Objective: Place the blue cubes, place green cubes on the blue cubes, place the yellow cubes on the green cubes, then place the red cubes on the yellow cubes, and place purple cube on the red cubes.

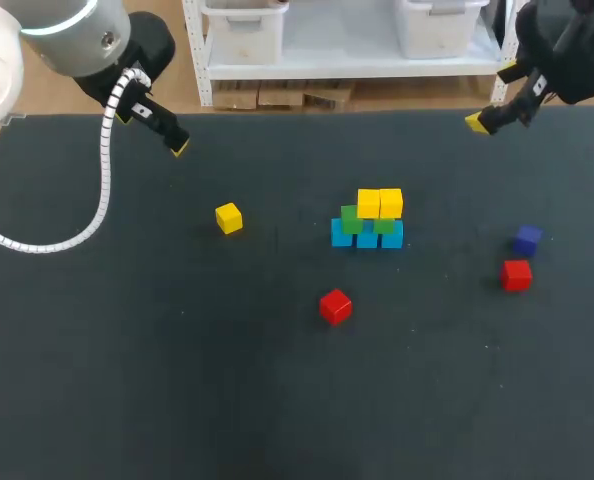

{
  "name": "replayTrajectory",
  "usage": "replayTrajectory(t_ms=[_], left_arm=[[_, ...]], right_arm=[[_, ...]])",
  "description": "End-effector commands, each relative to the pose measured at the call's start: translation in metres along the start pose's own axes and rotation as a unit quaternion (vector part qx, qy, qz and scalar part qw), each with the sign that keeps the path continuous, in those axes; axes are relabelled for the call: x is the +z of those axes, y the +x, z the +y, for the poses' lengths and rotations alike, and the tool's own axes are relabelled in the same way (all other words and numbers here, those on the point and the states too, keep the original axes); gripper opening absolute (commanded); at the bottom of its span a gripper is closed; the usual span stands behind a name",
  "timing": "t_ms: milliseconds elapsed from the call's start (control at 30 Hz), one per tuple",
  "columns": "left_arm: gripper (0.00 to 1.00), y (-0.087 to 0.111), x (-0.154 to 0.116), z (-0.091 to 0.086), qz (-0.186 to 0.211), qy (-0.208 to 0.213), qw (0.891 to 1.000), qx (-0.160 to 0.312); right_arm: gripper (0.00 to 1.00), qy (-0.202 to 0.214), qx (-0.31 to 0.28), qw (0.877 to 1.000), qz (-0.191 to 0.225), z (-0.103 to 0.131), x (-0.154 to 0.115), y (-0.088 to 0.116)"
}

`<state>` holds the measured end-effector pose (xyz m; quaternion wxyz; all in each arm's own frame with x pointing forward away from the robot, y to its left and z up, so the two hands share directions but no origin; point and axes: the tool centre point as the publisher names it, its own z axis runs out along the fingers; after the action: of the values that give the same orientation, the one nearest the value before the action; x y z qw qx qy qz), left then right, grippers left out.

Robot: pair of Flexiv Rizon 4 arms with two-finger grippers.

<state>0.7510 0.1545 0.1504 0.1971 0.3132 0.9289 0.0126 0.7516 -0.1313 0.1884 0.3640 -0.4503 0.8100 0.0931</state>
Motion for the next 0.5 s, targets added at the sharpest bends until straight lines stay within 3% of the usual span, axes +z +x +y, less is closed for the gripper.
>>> replayTrajectory(t_ms=[33, 167, 500], left_arm=[[1.00, -0.001, 0.000, 0.001, 0.000, 0.002, 1.000, 0.001], [1.00, -0.001, 0.000, 0.001, 0.000, 0.002, 1.000, 0.001], [1.00, -0.016, 0.030, -0.051, 0.049, 0.040, 0.995, 0.082]], right_arm=[[1.00, 0.004, 0.001, 1.000, 0.001, 0.002, -0.001, 0.000], [1.00, 0.004, 0.001, 1.000, 0.001, 0.002, -0.001, 0.000], [1.00, 0.004, 0.001, 1.000, 0.001, 0.002, -0.001, 0.000]])
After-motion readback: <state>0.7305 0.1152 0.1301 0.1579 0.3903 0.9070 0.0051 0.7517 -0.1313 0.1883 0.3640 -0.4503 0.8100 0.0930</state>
